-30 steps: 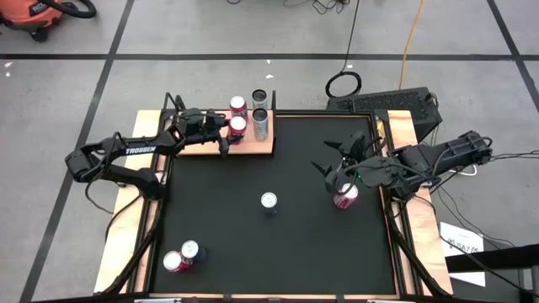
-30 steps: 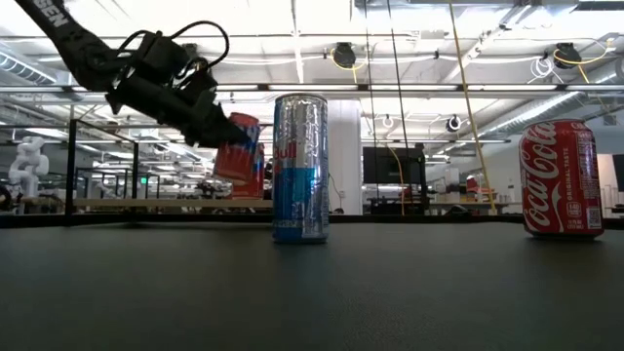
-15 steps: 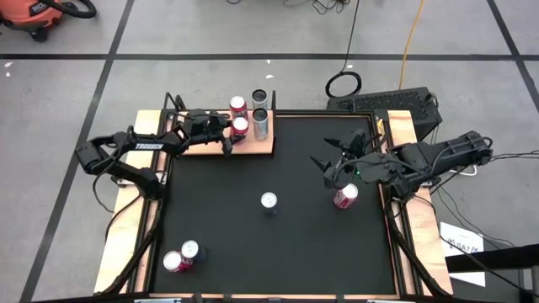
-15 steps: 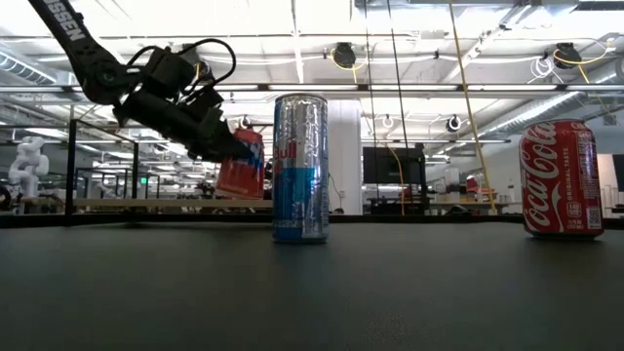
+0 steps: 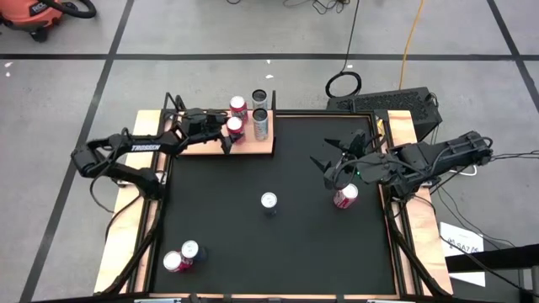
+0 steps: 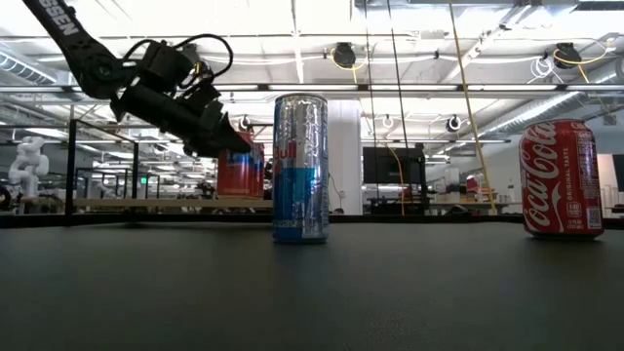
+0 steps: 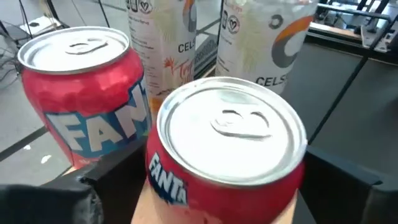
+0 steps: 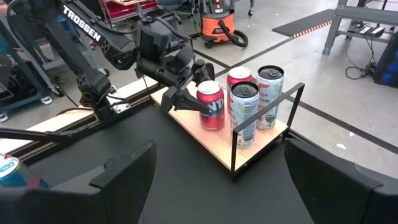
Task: Place canned beverage on shelf
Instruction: Put the orange soda can aligned with the other orange soda can on the shelf
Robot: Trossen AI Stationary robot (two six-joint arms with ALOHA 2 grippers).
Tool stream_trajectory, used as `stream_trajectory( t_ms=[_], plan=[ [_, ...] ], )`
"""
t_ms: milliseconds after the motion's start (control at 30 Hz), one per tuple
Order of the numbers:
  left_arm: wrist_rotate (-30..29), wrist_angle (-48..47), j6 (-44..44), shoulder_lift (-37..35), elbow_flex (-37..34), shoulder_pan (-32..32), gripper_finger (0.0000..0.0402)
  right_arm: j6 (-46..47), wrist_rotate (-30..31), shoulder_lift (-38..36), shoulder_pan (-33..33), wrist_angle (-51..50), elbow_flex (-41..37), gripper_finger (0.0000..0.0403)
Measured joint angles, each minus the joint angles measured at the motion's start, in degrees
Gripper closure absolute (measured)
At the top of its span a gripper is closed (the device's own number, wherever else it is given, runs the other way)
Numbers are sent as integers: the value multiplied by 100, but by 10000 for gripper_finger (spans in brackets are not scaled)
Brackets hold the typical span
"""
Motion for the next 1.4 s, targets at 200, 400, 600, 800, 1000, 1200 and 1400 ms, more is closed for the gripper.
stream_trajectory(
  t_ms=[200,400,600,800,1000,1200,1400],
  plan=[
    [-166,-799,-6,-712,0,0,17,-2,-2,0,2,0,0,63],
    [-865,-2115,-1,-1718,156,0,16,-2,-1,0,0,0,0,63],
    [-931,-3149,-1,-1927,153,-7,40,-2,2,0,0,0,0,63],
    [-1364,-3168,-22,-1676,151,-7,86,18,5,0,-8,0,0,63],
    [-1480,-2829,-306,-1283,149,-7,113,233,9,0,-35,0,0,63],
    [-1407,-2492,-428,-1004,146,-7,116,382,5,78,-33,0,-2,63],
    [-1399,-2231,-454,-961,146,-7,116,470,2,184,-33,43,-4,63]
  ],
)
